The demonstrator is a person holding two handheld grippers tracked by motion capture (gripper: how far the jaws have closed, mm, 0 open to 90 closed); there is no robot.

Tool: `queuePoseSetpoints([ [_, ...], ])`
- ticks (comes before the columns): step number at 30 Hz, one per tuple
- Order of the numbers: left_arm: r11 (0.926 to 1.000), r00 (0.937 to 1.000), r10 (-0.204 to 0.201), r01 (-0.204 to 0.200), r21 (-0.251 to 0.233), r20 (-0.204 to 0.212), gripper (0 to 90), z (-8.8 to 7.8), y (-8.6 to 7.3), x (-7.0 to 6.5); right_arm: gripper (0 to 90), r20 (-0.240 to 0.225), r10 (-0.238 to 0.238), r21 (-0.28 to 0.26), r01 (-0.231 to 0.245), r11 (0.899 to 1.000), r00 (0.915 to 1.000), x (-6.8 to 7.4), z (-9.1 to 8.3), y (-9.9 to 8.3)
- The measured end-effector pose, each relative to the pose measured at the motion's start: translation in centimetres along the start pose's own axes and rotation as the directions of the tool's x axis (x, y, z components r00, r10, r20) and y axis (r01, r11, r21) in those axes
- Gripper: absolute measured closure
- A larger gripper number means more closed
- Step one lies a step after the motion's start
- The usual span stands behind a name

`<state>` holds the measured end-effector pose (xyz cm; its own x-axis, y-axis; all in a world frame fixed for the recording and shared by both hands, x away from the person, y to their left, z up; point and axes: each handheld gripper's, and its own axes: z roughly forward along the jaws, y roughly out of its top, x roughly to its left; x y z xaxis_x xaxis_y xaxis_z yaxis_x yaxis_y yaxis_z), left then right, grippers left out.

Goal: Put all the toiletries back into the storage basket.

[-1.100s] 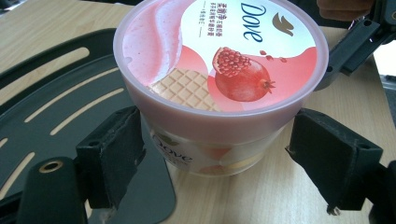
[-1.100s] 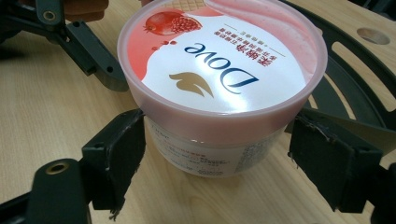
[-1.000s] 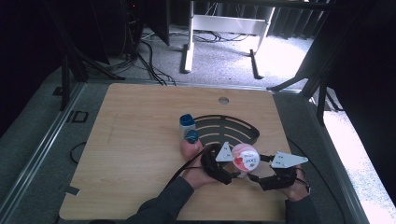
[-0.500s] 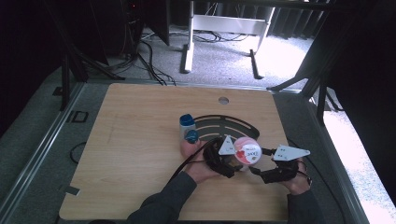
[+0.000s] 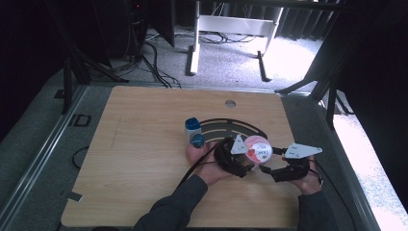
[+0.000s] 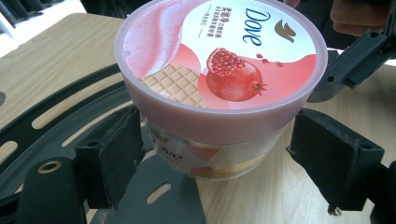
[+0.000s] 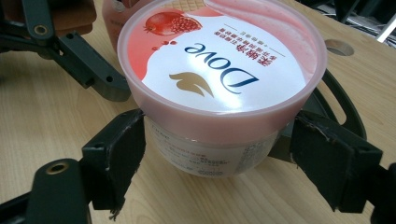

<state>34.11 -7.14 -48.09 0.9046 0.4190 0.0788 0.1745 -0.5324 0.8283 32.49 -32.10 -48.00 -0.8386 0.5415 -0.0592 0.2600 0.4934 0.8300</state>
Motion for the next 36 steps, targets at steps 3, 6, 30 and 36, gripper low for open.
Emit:
queuePoseSetpoints([
  [3, 1.0000, 1.0000, -0.004, 0.004, 0.005, -0.004, 17.4, 0.3, 0.0, 0.1, 18.5, 0.000, 0.006, 0.003, -0.006, 1.000, 1.0000, -0.3, 0.1, 0.0],
  [6, 0.9999, 0.9999, -0.011, 0.011, 0.010, -0.011, 17.4, 0.6, 0.0, 0.2, 18.5, 0.001, 0.007, 0.015, -0.007, 1.000, 1.0000, -0.6, 0.3, -0.1],
  [30, 0.9980, 0.9957, -0.057, 0.059, 0.024, -0.072, 17.5, 1.9, 1.4, 2.1, 18.6, 0.022, 0.012, 0.027, -0.013, 1.000, 0.9997, -3.2, 1.4, 1.2],
  [36, 0.9974, 0.9946, -0.065, 0.067, 0.027, -0.081, 17.8, 2.2, 1.8, 2.6, 18.7, 0.026, 0.010, 0.041, -0.011, 0.999, 0.9996, -3.9, 1.6, 1.5],
])
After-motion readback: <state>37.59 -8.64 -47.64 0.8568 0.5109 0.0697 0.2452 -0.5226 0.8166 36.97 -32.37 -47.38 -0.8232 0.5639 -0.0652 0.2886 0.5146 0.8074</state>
